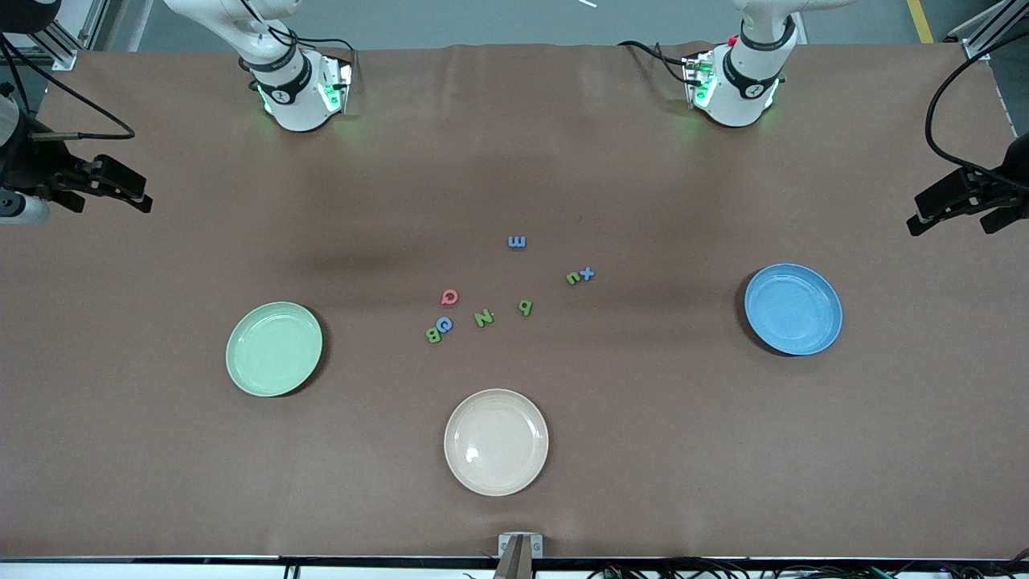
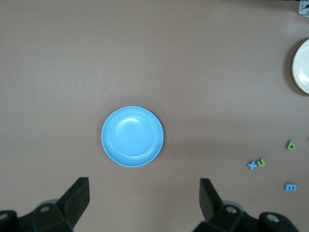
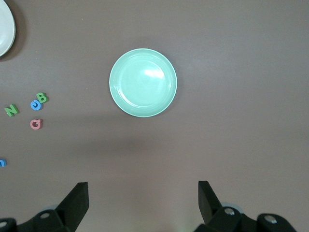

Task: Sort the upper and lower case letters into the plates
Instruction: 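Reach the right gripper to green B while the left gripper reaches green b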

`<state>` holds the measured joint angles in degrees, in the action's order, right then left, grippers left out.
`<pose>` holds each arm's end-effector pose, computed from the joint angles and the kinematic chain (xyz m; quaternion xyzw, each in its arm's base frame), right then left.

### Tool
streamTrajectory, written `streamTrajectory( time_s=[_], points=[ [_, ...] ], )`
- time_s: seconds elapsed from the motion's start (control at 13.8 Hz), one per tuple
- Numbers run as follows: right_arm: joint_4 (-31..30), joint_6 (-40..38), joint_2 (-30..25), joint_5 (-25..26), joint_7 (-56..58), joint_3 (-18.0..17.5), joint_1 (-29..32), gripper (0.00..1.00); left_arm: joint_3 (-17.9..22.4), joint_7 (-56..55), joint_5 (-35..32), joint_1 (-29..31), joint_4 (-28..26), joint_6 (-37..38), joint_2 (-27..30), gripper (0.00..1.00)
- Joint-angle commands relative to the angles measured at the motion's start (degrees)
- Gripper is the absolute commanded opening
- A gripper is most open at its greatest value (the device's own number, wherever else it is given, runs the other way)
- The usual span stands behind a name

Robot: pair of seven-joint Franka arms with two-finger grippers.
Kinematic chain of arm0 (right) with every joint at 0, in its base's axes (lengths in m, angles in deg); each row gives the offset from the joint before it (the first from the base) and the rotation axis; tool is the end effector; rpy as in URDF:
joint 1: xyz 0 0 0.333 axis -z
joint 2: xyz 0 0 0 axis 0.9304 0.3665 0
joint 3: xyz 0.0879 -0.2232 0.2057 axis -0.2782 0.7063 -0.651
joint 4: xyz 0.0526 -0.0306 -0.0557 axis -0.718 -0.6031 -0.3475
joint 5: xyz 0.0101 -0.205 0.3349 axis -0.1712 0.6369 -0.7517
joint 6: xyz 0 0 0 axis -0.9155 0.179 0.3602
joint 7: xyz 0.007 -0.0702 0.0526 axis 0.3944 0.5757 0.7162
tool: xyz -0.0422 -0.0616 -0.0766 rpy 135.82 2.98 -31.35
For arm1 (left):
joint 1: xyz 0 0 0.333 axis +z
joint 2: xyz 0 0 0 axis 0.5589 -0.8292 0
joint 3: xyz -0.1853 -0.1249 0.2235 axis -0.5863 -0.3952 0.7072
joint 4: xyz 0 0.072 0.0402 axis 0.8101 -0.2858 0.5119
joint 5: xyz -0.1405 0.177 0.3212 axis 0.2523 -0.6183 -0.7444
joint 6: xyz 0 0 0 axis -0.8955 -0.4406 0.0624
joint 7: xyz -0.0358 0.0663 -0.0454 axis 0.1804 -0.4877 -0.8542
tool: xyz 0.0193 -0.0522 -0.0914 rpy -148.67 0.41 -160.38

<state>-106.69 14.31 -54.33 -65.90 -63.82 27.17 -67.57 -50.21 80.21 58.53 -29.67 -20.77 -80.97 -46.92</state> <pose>0.5264 -0.0061 0.6112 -0.9997 0.0131 0.0170 0.0087 0.5684 -0.0001 0.6472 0.9986 0.0224 0.0377 0.0288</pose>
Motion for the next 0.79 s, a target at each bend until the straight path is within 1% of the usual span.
streamTrajectory(
  time_s=[0.0, 0.22, 0.29, 0.51, 0.58, 0.72],
  points=[
    [-1.68, 0.41, -1.74, 0.65, -0.95, -0.19, 0.04, 1.0, 0.04, 1.21, 0.93, 0.08, 0.49, 0.37, -0.09, 1.0],
    [-1.68, 0.58, -1.74, 0.65, -0.86, -0.11, -0.05, 1.0, -0.48, 0.34, 1.2, -0.8, 0.4, -0.16, -0.27, 1.0],
    [-1.68, 0.67, -1.74, 0.73, -0.77, -0.11, -0.05, 1.0, -1.09, 0.16, 1.2, -1.23, 0.4, -0.77, -0.62, 1.0],
    [-1.68, 0.94, -1.74, 0.82, -0.69, -0.11, -0.05, 1.0, -4.26, -0.1, 1.19, -3.26, 0.32, -0.87, -4.03, 1.0],
    [-1.6, 1.02, -1.74, 0.82, -0.77, -0.11, -0.05, 1.0, -5.13, -0.1, 1.28, -3.7, 0.05, -0.95, -4.22, 1.0],
    [-0.9, 0.33, -1.65, 0.74, -1.04, -0.11, 0.12, 1.0, -5.84, -0.1, 1.28, -5.01, 0.05, -1.48, -5.62, 1.0]
  ],
)
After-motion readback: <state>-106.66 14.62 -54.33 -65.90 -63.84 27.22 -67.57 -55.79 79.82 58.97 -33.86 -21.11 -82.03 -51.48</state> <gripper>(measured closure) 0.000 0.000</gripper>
